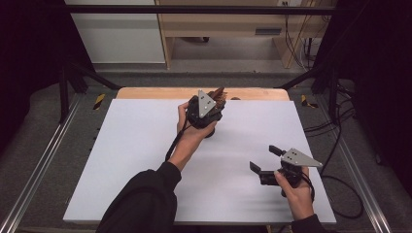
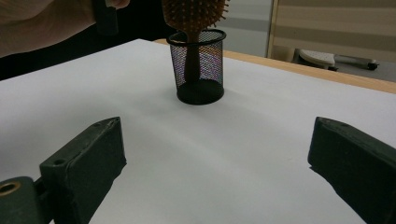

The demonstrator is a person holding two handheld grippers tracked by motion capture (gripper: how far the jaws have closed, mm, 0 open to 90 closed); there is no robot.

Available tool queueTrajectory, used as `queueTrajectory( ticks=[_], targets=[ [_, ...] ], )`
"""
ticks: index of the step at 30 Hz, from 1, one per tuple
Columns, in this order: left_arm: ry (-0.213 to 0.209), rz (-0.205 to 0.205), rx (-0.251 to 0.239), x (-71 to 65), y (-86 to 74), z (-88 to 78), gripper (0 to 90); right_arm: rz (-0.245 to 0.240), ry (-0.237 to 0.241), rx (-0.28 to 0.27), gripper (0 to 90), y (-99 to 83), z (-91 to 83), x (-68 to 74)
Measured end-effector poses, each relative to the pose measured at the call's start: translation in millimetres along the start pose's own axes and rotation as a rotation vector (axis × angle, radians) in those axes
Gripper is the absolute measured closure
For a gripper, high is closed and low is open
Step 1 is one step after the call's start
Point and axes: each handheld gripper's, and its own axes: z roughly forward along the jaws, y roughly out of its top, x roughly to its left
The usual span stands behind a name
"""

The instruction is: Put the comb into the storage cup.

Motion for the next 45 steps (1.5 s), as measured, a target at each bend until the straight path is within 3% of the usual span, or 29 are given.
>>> queueTrajectory(
  ticks=[3, 10, 15, 45],
  targets=[
    [-0.008, -0.024, -0.012, -2.7, -2.0, -0.6, 45.0, 0.001, -0.002, 0.001, 4.4, 0.1, -0.2, -0.1],
    [-0.018, -0.018, -0.011, -10.8, -3.2, -0.9, 44.1, 0.002, -0.003, -0.002, 4.4, 0.4, -1.1, -0.1],
    [-0.031, -0.048, -0.019, -12.6, -7.1, 0.1, 42.5, -0.001, -0.004, -0.006, 4.5, 0.9, -2.0, -0.3],
    [-0.053, -0.019, -0.011, -29.6, -17.6, 0.4, 38.5, -0.005, 0.001, -0.002, 4.7, 0.3, -0.7, 0.2]
  ],
)
